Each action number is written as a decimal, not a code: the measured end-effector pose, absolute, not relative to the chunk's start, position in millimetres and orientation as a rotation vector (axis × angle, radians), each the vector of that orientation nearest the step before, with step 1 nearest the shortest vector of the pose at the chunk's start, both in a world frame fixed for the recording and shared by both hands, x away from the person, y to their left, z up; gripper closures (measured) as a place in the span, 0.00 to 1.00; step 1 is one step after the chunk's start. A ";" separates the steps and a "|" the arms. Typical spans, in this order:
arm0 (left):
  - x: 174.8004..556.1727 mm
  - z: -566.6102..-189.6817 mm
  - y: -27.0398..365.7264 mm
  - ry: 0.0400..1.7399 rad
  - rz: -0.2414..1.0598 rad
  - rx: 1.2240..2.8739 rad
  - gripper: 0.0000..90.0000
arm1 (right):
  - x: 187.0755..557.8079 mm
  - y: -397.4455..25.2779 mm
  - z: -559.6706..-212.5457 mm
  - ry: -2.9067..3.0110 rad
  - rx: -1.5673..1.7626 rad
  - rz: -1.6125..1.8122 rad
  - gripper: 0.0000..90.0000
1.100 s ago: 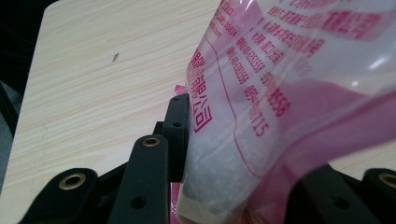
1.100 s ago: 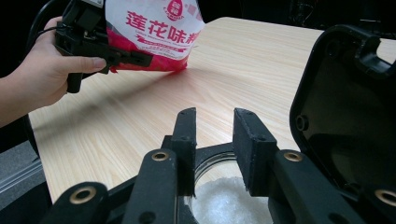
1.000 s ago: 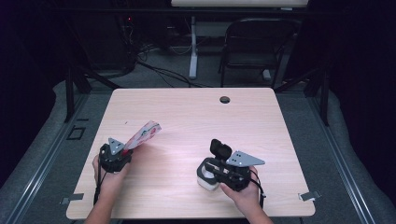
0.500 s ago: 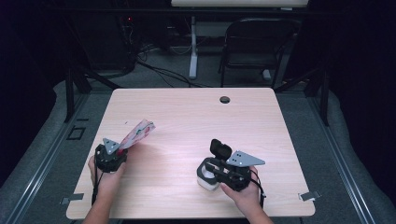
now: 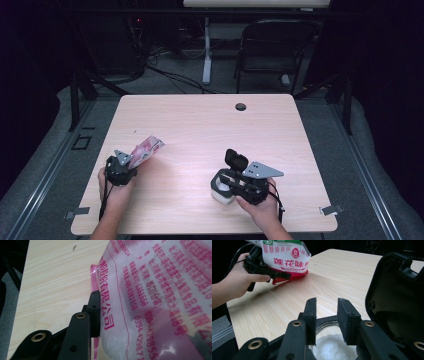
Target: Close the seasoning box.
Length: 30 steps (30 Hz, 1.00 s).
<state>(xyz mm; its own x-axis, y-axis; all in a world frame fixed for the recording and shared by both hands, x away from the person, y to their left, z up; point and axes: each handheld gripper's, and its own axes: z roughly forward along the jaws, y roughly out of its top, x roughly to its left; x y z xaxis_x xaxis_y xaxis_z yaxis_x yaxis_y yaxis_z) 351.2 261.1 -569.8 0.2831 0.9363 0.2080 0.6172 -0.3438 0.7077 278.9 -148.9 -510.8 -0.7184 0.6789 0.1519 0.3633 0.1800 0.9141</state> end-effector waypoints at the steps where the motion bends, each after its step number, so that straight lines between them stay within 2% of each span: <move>1: 351.2 -570.1 260.4 1.385 0.841 2.066 0.74 | 278.8 -148.9 -510.8 2.170 0.995 1.552 0.77; 7: 350.1 -571.4 255.9 1.360 0.857 2.118 0.69 | 279.3 -149.1 -510.8 2.166 1.002 1.563 0.76; 18: 347.7 -569.5 253.2 1.286 0.728 2.108 0.39 | 279.2 -150.5 -509.7 2.164 1.016 1.546 0.72; 25: 341.2 -565.0 242.8 1.162 0.741 2.226 0.36 | 278.9 -151.0 -509.9 2.157 1.023 1.539 0.71; 30: 335.0 -565.4 241.5 1.113 0.748 2.228 0.36 | 278.6 -151.3 -510.7 2.157 1.025 1.527 0.70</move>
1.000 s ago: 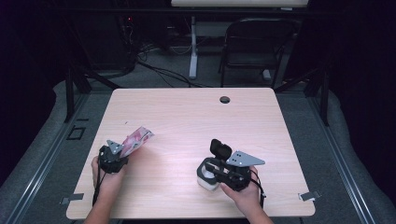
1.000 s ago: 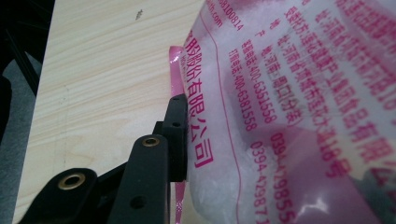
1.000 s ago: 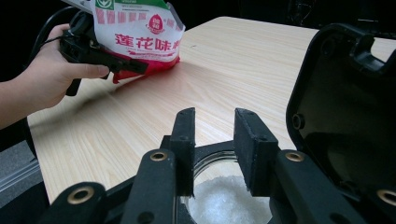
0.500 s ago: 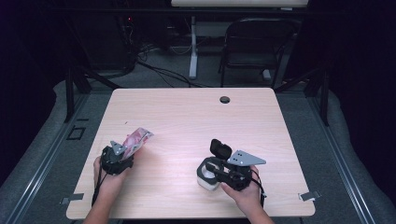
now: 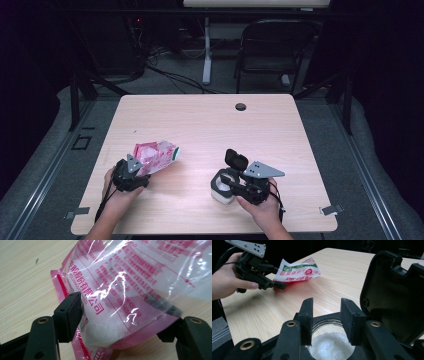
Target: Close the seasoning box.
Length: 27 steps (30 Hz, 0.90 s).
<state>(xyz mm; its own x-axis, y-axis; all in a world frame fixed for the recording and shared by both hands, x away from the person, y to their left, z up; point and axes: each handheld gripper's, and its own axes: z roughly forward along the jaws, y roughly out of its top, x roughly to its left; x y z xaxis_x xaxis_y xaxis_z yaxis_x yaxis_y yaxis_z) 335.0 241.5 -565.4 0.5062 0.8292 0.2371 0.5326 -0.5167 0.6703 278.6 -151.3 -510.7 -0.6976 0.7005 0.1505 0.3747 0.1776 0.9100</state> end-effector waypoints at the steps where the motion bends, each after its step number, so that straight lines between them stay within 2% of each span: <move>1: 334.6 -565.2 241.3 1.112 0.748 2.230 0.36 | 278.6 -151.0 -511.1 2.153 1.028 1.529 0.70; 10: 324.7 -559.2 234.2 1.072 0.762 2.249 0.37 | 278.0 -154.8 -511.2 2.149 1.048 1.521 0.66; 16: 316.8 -551.5 231.0 1.047 0.734 2.215 0.42 | 276.7 -154.5 -512.8 2.150 1.053 1.507 0.64; 27: 311.4 -550.1 208.2 0.987 0.711 2.244 0.43 | 273.8 -159.3 -513.5 2.175 1.069 1.518 0.67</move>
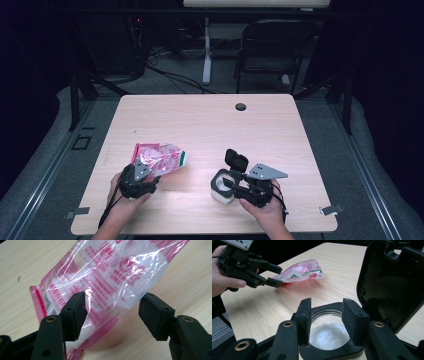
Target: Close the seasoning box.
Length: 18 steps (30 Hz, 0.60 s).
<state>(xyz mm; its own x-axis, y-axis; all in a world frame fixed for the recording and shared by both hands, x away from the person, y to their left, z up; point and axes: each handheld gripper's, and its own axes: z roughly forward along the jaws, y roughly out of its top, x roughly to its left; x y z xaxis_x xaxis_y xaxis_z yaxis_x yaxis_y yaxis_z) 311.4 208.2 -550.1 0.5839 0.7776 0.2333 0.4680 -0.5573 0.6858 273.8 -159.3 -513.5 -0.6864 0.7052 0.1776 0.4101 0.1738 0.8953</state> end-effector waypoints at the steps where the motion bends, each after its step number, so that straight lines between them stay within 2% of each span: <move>1: 311.4 -550.7 205.6 0.981 0.712 2.245 0.43 | 273.4 -160.0 -513.4 2.174 1.070 1.519 0.67; 18: 319.3 -553.0 183.4 0.903 0.668 2.261 0.45 | 263.7 -178.6 -512.4 2.137 1.123 1.481 0.72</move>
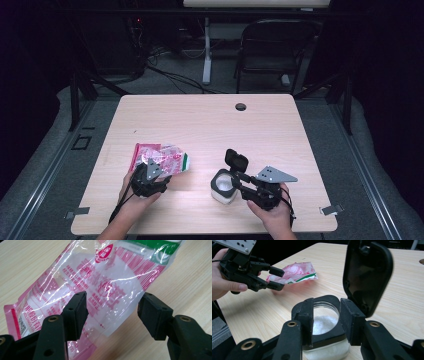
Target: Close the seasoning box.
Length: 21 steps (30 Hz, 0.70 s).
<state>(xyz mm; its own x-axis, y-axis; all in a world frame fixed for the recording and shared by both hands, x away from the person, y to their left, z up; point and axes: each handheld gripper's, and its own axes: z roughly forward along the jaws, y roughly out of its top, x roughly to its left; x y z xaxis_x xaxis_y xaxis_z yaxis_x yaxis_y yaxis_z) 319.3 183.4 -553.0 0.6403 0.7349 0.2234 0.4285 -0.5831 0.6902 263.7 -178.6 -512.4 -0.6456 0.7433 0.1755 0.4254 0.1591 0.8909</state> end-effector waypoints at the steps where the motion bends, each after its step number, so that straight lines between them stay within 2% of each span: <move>1: 319.5 -553.1 182.3 0.900 0.665 2.260 0.45 | 263.6 -179.4 -512.5 2.135 1.123 1.481 0.72; 12: 319.3 -552.3 181.1 0.891 0.669 2.257 0.46 | 265.2 -189.7 -510.6 2.095 1.159 1.467 0.72; 16: 318.7 -551.8 182.3 0.894 0.673 2.251 0.46 | 268.1 -195.8 -509.7 2.085 1.186 1.457 0.76; 21: 317.5 -551.2 184.6 0.900 0.673 2.245 0.46 | 272.8 -204.3 -510.6 2.048 1.219 1.445 0.76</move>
